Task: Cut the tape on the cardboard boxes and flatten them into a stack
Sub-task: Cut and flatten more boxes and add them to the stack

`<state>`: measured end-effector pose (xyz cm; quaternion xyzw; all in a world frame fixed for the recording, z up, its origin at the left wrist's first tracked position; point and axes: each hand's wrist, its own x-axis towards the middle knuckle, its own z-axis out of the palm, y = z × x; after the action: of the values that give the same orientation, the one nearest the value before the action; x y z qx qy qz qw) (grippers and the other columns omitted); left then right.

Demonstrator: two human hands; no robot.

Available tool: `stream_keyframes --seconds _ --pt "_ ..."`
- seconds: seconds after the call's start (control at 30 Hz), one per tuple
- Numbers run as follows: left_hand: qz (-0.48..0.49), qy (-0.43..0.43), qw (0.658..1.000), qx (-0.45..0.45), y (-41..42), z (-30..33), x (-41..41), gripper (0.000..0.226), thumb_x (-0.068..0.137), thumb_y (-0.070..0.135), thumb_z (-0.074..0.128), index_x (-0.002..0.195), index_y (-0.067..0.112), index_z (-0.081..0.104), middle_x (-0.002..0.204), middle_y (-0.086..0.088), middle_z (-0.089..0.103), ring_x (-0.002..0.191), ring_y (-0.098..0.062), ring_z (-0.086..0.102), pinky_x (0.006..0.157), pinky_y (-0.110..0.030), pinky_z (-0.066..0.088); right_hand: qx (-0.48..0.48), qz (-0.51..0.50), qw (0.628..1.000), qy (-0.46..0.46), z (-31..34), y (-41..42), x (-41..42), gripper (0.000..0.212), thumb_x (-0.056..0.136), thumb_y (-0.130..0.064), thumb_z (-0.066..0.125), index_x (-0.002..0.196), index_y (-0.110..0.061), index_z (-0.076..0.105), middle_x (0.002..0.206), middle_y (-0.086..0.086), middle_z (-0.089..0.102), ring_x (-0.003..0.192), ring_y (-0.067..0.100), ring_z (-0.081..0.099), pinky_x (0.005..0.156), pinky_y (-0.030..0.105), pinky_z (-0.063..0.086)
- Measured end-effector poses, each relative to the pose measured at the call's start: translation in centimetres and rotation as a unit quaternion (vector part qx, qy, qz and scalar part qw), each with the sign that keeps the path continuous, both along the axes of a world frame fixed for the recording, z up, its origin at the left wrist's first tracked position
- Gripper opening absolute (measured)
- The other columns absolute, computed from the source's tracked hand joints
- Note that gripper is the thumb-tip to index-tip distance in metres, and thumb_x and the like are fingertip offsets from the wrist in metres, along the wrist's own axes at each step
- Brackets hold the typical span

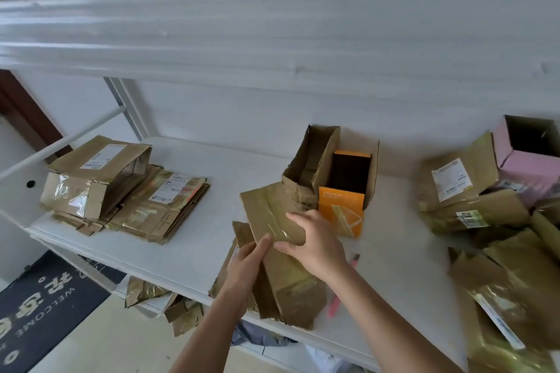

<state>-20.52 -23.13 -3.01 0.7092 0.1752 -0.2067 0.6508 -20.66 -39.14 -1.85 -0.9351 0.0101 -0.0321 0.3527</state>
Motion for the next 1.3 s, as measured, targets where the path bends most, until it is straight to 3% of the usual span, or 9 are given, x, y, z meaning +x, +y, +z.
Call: stream_keyframes --seconds 0.17,0.27,0.4,0.5,0.6,0.7,0.87,1.17,1.3 --pt "0.002 0.012 1.0 -0.001 0.4 0.4 0.7 0.043 0.09 0.045 0.065 0.121 0.017 0.061 0.108 -0.005 0.071 0.097 -0.022 0.068 0.07 -0.034 0.05 0.211 -0.094 0.97 -0.074 -2.0 -3.5 -1.4 0.023 0.1 -0.025 0.054 0.123 -0.027 0.061 0.111 -0.01 0.067 0.093 0.005 0.064 0.075 0.014 0.048" --pt "-0.019 0.025 0.999 0.02 0.0 0.1 0.2 0.035 0.092 0.038 0.065 0.118 0.016 0.06 0.103 -0.003 0.069 0.09 -0.018 0.065 0.065 -0.028 0.047 0.041 -0.166 0.985 -0.007 -6.4 -7.7 -3.2 0.031 0.099 -0.009 0.049 0.124 -0.018 0.065 0.11 0.001 0.064 0.101 0.018 0.064 0.077 0.019 0.046" --pt "0.001 0.045 0.999 0.011 -1.2 -0.9 -0.6 0.04 0.09 0.043 0.067 0.118 0.016 0.062 0.098 -0.002 0.069 0.075 -0.016 0.062 0.064 -0.027 0.05 -0.224 -0.022 0.955 0.191 -10.3 -9.4 -5.6 0.048 0.099 -0.021 0.045 0.144 -0.036 0.045 0.12 0.002 0.045 0.117 0.019 0.053 0.09 0.029 0.047" --pt "0.017 0.018 0.999 0.027 -1.8 -1.0 -0.2 0.06 0.089 0.039 0.07 0.138 0.013 0.047 0.113 -0.004 0.063 0.089 -0.02 0.064 0.072 -0.032 0.055 -0.332 0.007 0.937 0.106 -10.1 -9.2 -5.5 0.031 0.066 -0.026 0.086 0.094 -0.022 0.073 0.093 0.004 0.062 0.088 0.023 0.067 0.052 0.035 0.053" --pt "0.027 0.0 0.999 0.025 -1.8 -0.4 0.0 0.075 0.091 0.027 0.069 0.152 0.019 0.026 0.125 -0.006 0.059 0.102 -0.024 0.065 0.081 -0.039 0.058 -0.399 -0.013 0.913 0.089 -10.0 -10.0 -5.1 0.033 0.057 -0.02 0.088 0.084 -0.023 0.068 0.078 0.0 0.059 0.07 0.021 0.065 0.04 0.029 0.041" --pt "0.022 0.007 1.0 0.004 -1.3 0.0 -0.3 0.072 0.094 0.027 0.066 0.153 0.029 0.024 0.124 -0.006 0.061 0.095 -0.021 0.066 0.064 -0.03 0.054 -0.326 -0.046 0.943 0.044 -8.7 -11.0 -5.4 0.048 0.036 -0.005 0.093 0.073 -0.016 0.064 0.062 0.002 0.052 0.047 0.022 0.057 0.035 0.02 0.019" --pt "0.026 0.01 1.0 0.014 -1.4 0.0 -0.8 0.062 0.095 0.032 0.064 0.149 0.026 0.034 0.111 -0.006 0.065 0.094 -0.024 0.067 0.074 -0.035 0.057 -0.315 -0.076 0.946 0.002 -7.2 -11.3 -5.3 0.048 0.043 -0.002 0.094 0.069 -0.017 0.057 0.054 -0.002 0.051 0.039 0.018 0.051 0.046 0.013 -0.001" --pt "0.037 0.008 0.999 0.003 -1.3 -0.1 -1.2 0.038 0.097 0.033 0.059 0.133 0.021 0.05 0.109 -0.004 0.066 0.093 -0.021 0.066 0.085 -0.04 0.057 -0.153 -0.094 0.96 -0.215 -4.6 -9.1 -4.8 0.025 0.092 -0.03 0.046 0.071 -0.016 0.047 0.049 -0.015 0.028 0.035 0.005 0.03 0.038 0.014 0.016" --pt "0.031 0.018 0.999 -0.003 -1.9 -0.5 -1.3 0.033 0.098 0.039 0.055 0.127 0.021 0.055 0.102 -0.001 0.065 0.089 -0.019 0.065 0.076 -0.035 0.056 0.039 -0.088 0.964 -0.247 -3.5 -6.4 -3.1 0.015 0.096 -0.012 0.06 0.084 -0.018 0.053 0.056 -0.012 0.043 0.044 0.009 0.046 0.039 0.016 0.031"
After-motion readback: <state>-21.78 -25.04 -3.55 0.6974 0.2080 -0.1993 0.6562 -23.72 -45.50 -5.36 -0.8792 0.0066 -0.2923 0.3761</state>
